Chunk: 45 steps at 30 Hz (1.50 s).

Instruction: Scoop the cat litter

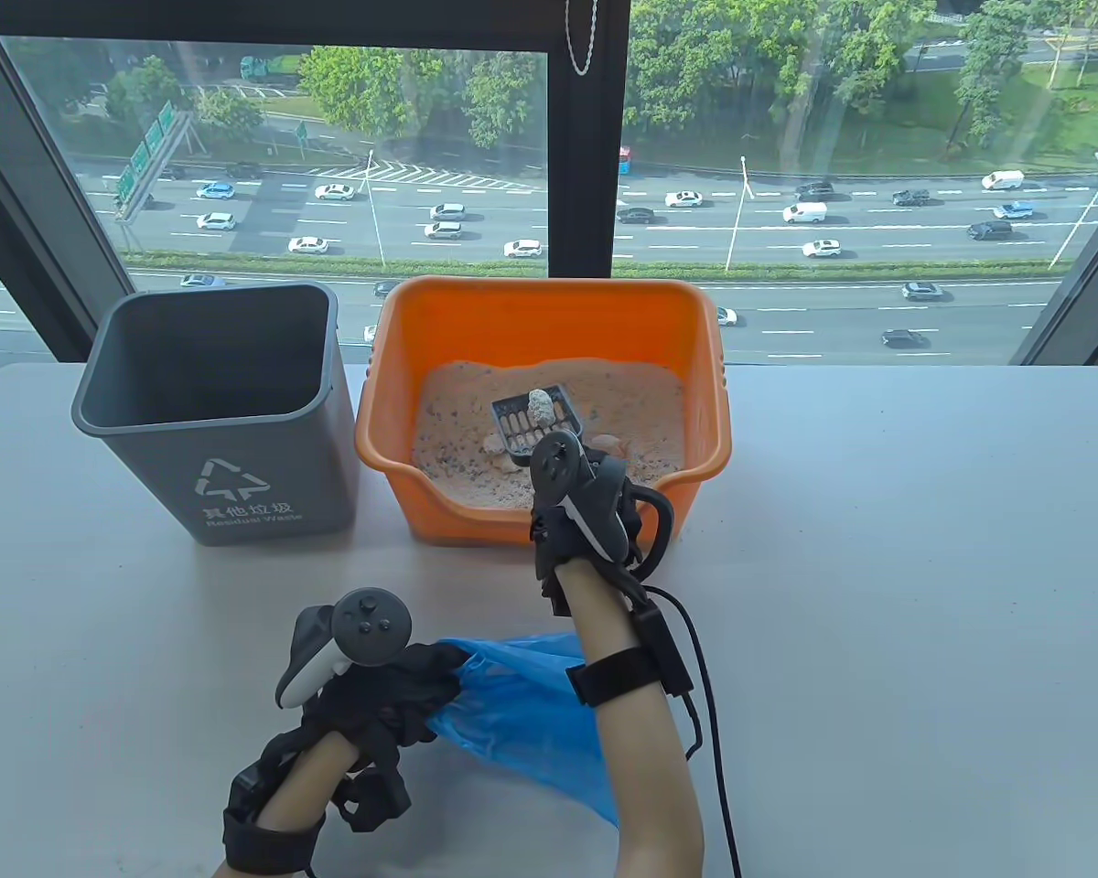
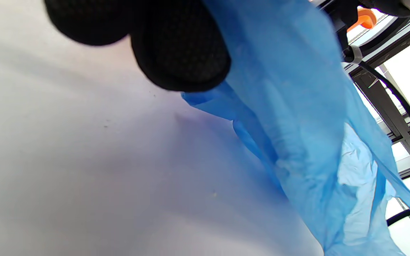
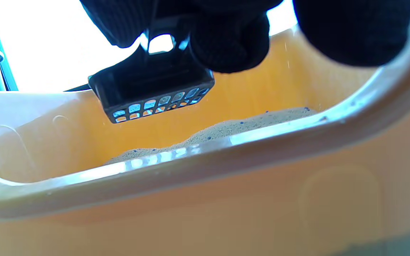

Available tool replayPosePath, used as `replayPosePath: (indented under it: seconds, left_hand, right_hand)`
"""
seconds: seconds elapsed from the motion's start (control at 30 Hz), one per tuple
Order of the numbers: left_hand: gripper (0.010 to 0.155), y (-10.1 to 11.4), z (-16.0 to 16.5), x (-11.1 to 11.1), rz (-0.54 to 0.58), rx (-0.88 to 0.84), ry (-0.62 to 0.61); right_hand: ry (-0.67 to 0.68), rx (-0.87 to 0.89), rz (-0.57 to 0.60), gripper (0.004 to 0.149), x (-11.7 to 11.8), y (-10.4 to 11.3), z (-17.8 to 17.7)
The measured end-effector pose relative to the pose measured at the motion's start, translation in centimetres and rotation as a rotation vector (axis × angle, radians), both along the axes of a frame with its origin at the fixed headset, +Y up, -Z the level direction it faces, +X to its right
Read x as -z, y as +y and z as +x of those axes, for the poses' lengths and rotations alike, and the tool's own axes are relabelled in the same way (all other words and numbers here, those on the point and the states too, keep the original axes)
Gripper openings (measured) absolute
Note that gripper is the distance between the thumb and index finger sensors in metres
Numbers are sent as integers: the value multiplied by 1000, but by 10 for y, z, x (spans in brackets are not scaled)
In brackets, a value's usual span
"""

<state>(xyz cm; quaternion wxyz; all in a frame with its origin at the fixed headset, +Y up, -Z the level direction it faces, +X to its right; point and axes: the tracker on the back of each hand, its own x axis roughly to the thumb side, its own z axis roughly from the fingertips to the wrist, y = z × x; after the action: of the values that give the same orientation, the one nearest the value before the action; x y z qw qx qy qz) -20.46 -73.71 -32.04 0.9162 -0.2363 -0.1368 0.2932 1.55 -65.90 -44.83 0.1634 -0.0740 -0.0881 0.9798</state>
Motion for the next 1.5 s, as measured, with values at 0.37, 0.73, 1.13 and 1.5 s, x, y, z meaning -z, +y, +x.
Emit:
replayPosePath:
  seconds: [0.37,0.73,1.13,1.5]
  left_hand:
    - [39,0,0,-1,0,3,1]
    - [39,0,-5,0,-4,-14,16]
    - [39,-7,-7,2,-55,-59,17]
    - [39,-2,0,-3,-25,-40,13]
  right_hand:
    - [-16,-31,100,56,-15,6,9]
    - [182,103,63,56,-90,42,27]
    - [541,95,-228,56,-213,38,59]
    - [631,-77,-390,56,-215,-7,52]
